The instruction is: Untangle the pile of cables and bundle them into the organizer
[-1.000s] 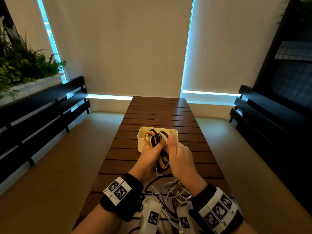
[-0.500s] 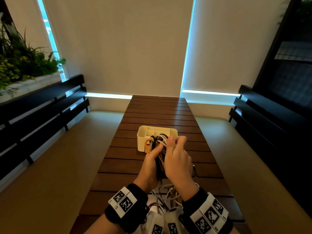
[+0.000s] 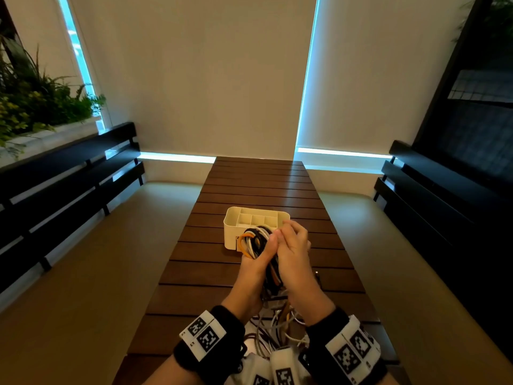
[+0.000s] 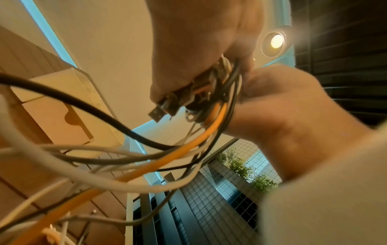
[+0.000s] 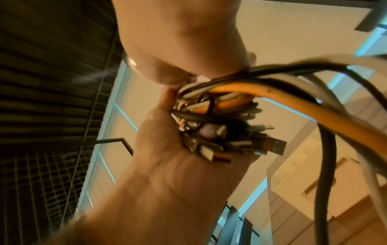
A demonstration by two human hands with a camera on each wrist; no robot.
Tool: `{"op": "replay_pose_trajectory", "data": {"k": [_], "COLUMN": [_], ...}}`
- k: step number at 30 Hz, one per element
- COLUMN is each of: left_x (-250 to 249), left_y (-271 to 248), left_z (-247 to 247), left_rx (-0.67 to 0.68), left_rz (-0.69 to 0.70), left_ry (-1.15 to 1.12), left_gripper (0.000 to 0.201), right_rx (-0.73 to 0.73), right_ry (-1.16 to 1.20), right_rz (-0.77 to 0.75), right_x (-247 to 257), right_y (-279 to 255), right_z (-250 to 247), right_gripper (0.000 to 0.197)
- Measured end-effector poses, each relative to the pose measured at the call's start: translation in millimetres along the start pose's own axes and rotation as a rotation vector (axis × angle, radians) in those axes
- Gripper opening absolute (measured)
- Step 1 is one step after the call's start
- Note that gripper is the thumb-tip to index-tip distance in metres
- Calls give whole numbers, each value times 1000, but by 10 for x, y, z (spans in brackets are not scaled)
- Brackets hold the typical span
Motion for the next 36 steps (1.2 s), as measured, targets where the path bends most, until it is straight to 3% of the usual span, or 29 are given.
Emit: {"op": "replay_pose_trajectory", "data": {"k": [3, 5, 7, 13, 16, 18, 20, 22, 25, 27, 28, 30, 31, 32, 34, 35, 36], "left_x": [-55, -96, -122, -173, -229, -272, -350, -447, -606, -680, -703, -719, -718, -717, -710, -702, -688], "left_y": [31, 50, 56, 38, -3, -12, -8, 16, 32, 52, 71, 104, 120, 134, 140, 135, 131], "left_z": [-14, -23, -11, 57, 175, 222, 218, 185, 210, 245, 246, 215, 189, 171, 158, 165, 175], "left_rx": [47, 90, 122, 220, 283, 336, 344, 328, 307, 301, 297, 259, 226, 192, 123, 102, 98], "left_rz": [8, 5, -8, -19, 20, 53, 54, 47, 87, 163, 203, 238, 257, 281, 338, 357, 365], "left_ry": [48, 116, 192, 302, 403, 446, 420, 293, 159, 199, 230, 243, 244, 248, 272, 286, 300], "left_gripper": [52, 46, 40, 38, 29, 25, 23, 19, 11, 13, 18, 22, 24, 25, 25, 26, 28], "right_rx": [182, 291, 367, 422, 517, 526, 511, 490, 458, 288, 134, -122, -81, 86, 606, 773, 819], "right_ry": [325, 333, 338, 718, 834, 898, 949, 1093, 868, 545, 413, 290, 241, 153, -41, -58, -1], "right_rz": [175, 110, 15, 229, 314, 309, 261, 323, 282, 174, 139, 63, 29, 26, 148, 232, 322], "right_x": [-86, -86, -9, -123, -184, -235, -281, -287, -297, -303, -318, -236, -201, -172, -204, -270, -334], "right_y": [13, -4, -30, 57, 21, 7, 45, 56, 44, 49, 31, -64, -111, -164, -373, -440, -445], "right_z": [63, 84, 75, 1, 30, 21, -20, -126, -203, -250, -324, -500, -498, -390, -50, 80, 171], "right_gripper": [57, 72, 73, 74, 53, 72, 84, 77, 60, 27, 15, 20, 29, 44, 82, 93, 101]}}
Point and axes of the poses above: each hand's wrist, its own y-axis towards the middle knuckle, its own z-axis out of the palm, x = y × z, the point moved 5 cm from there along y, towards the middle knuckle, and after that the axes turned 14 degrees about -y, right-handed, at the moved point
